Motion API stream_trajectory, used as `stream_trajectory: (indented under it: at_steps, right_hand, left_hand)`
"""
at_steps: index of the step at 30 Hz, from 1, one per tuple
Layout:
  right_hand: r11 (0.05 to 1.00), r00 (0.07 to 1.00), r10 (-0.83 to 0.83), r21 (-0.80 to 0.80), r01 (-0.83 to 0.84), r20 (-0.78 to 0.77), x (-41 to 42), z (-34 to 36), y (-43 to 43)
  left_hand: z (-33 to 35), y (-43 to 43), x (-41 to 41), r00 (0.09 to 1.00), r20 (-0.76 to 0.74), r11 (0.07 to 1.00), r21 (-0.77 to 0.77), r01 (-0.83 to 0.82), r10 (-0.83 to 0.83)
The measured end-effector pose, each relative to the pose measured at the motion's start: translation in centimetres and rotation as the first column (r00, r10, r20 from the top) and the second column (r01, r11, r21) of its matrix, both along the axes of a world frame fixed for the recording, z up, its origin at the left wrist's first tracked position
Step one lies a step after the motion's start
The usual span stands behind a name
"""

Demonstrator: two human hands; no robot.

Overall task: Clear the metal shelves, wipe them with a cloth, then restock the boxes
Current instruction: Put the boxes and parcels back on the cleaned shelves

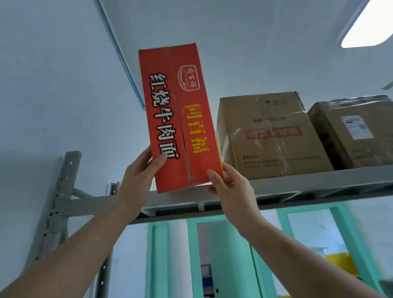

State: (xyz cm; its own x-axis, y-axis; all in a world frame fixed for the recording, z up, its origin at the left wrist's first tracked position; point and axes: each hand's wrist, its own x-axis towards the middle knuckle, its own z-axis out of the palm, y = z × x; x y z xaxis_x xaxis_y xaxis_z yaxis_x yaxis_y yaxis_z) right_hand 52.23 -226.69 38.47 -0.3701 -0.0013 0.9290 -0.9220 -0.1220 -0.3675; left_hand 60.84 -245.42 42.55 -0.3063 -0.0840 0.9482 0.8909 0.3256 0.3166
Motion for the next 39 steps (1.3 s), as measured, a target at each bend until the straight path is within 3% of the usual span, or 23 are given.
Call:
stream_trajectory:
  at_steps: [3,6,12,19,23,28,31,34,36,39]
  right_hand:
    - [0.995,0.997,-0.075,0.071,0.077,-0.029,-2.0,1.7,1.3]
    - [0.945,0.95,-0.293,0.119,0.305,-0.106,-4.8,4.4,1.6]
    - [0.894,0.916,-0.363,0.213,0.393,-0.167,-9.3,7.2,0.0]
    - [0.799,0.877,-0.468,0.375,0.471,-0.104,-14.7,8.7,-2.5]
    - [0.744,0.833,-0.544,0.403,0.533,-0.098,-16.9,8.8,-3.8]
    - [0.654,0.73,-0.674,0.369,0.661,-0.112,-17.9,9.0,-4.8]
    - [0.655,0.717,-0.691,0.34,0.674,-0.092,-17.7,9.3,-5.0]
    - [0.712,0.751,-0.652,0.259,0.653,-0.099,-17.4,8.9,-4.3]
    - [0.753,0.769,-0.627,0.154,0.64,-0.126,-17.4,8.3,-3.3]
    - [0.817,0.796,-0.565,-0.012,0.576,-0.215,-17.2,7.0,-0.4]
  left_hand:
    - [2.1,0.7,-2.3,0.986,-0.05,0.98,0.127,-0.151,0.159]
    - [3.8,0.0,-4.8,0.92,-0.024,0.911,0.147,-0.384,0.392]
    - [4.1,-3.0,-9.1,0.927,0.119,0.933,-0.101,-0.344,0.355]
    - [4.5,-6.2,-14.8,0.804,0.103,0.791,-0.291,-0.539,0.586]
    - [5.1,-7.3,-17.7,0.737,0.127,0.725,-0.35,-0.593,0.664]
    - [5.4,-7.4,-19.5,0.71,0.111,0.703,-0.306,-0.642,0.696]
    - [5.5,-7.1,-19.7,0.678,0.109,0.676,-0.292,-0.677,0.727]
    - [5.3,-6.6,-19.9,0.615,0.065,0.609,-0.248,-0.753,0.786]
    - [4.6,-5.6,-20.0,0.605,-0.014,0.598,-0.131,-0.79,0.796]
    - [2.9,-2.4,-19.7,0.636,-0.368,0.695,0.042,-0.717,0.678]
